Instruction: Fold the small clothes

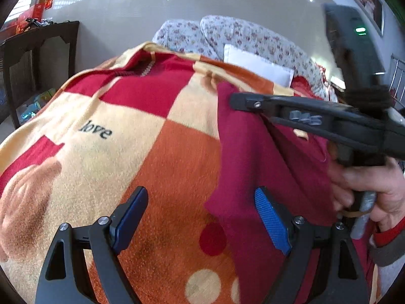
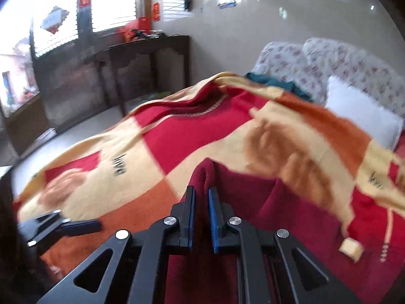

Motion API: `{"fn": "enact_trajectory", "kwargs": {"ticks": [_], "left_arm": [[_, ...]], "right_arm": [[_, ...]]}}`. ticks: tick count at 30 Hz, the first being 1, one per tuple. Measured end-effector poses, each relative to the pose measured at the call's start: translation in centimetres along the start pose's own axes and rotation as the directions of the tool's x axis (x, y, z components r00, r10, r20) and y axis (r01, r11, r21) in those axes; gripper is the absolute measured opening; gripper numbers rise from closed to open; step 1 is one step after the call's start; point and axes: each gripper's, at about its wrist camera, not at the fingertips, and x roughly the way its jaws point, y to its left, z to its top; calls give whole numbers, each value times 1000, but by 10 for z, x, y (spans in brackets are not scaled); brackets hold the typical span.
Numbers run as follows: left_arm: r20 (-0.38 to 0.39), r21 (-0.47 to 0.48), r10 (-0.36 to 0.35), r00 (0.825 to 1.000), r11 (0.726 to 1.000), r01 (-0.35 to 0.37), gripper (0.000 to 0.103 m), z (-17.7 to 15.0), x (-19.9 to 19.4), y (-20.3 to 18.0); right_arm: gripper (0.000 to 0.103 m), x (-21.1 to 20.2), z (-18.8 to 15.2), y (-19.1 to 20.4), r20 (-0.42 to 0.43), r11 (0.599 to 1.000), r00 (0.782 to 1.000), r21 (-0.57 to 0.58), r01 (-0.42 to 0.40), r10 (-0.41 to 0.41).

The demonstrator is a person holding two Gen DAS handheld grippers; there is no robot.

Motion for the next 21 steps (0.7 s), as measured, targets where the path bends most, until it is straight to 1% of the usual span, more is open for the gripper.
{"fn": "enact_trajectory", "kwargs": {"ticks": [2,4,6,7,8,9,10,11,13,15,16,18,19,21], "left_arm": [[4,10,6,1000,1000,-6,86,0,1,-2],[-11,37,20,1000,999,-20,86,-1,5,-6],[-26,60,34,999,998,-32,86,-3,10,-9],[-35,67,35,999,997,-33,86,-3,12,-10],[-41,69,36,999,997,-33,86,-3,14,-10],[-43,66,35,998,997,-33,86,-4,14,-9],[-44,59,30,999,998,-28,86,-4,13,-7],[-45,55,28,999,998,-25,86,-4,13,-6],[-50,44,25,998,999,-23,86,-5,14,-4],[-57,40,26,998,999,-24,86,-5,16,-3],[-59,42,28,998,999,-26,86,-5,17,-3],[-64,51,34,997,998,-31,86,-6,18,-5],[-66,56,37,997,998,-33,86,-6,19,-6],[-65,61,36,997,998,-32,86,-7,20,-7]], "right_arm": [[12,19,-6,5,-21,1000,1000,1,17,-17],[17,32,-14,6,-48,1000,999,19,14,-13],[21,17,-17,4,-41,998,999,53,-13,16],[31,3,-18,0,-48,997,998,74,-23,27],[46,-12,-21,-4,-47,996,999,91,-20,24],[54,-29,-25,-9,-42,995,999,103,-3,8],[68,-50,-32,-15,-39,993,999,117,29,-25],[76,-76,-43,-26,-40,988,997,134,72,-68],[79,-120,-68,-51,-71,974,986,164,157,-147],[79,-147,-89,-72,-117,958,972,179,224,-205],[79,-159,-100,-84,-135,948,961,180,264,-242],[79,-174,-122,-107,-177,924,931,161,347,-318],[79,-174,-127,-113,-193,923,925,148,356,-326],[79,-167,-139,-122,-227,935,922,92,342,-314]]}}
